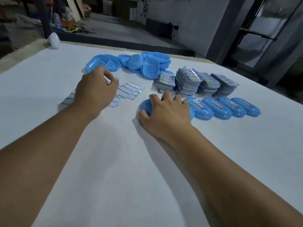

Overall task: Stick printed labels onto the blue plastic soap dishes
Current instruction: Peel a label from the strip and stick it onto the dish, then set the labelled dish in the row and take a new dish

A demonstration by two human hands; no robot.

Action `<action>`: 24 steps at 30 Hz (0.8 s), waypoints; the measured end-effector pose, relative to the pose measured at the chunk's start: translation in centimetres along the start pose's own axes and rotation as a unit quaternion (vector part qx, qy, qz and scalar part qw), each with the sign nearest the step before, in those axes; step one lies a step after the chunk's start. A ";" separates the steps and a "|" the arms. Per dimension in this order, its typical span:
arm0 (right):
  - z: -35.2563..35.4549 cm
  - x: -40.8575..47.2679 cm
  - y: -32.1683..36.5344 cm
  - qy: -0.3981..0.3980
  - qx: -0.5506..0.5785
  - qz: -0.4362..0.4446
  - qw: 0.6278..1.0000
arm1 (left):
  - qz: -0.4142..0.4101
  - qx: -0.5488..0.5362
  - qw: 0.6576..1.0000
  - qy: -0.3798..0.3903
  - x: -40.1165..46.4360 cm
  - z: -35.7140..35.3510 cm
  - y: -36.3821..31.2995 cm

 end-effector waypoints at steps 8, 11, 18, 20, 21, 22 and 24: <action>-0.5 0.2 -1.1 0.016 0.029 -0.024 0.999 | -0.004 -0.009 1.000 0.016 -0.4 0.2 -0.2; -0.7 0.4 -2.5 0.030 0.051 -0.050 0.997 | -0.002 -0.016 1.000 0.022 -0.4 0.0 0.0; -0.7 0.7 -6.6 0.031 0.061 -0.084 0.994 | 0.002 -0.024 0.999 0.034 -0.4 -0.4 0.1; -0.7 0.9 -7.6 0.029 0.056 -0.087 0.994 | -0.002 -0.021 0.999 0.039 -0.4 -0.5 0.1; -0.7 0.9 -8.0 0.028 0.054 -0.089 0.994 | -0.002 -0.018 0.999 0.041 -0.3 -0.4 0.1; -0.8 1.0 -8.3 0.030 0.053 -0.090 0.994 | -0.003 -0.016 0.999 0.042 -0.3 -0.4 0.1; -0.8 1.1 -8.7 0.036 0.055 -0.091 0.994 | -0.001 -0.015 0.999 0.045 -0.2 -0.4 0.3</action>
Point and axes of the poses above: each hand's wrist, its own x-axis towards the middle knuckle, its own z-axis out of the back of the hand, y = z × x, the point moved 7 cm from there along x, towards the middle knuckle, and after that the axes turned 1 degree about -y, right-handed, at the moved point
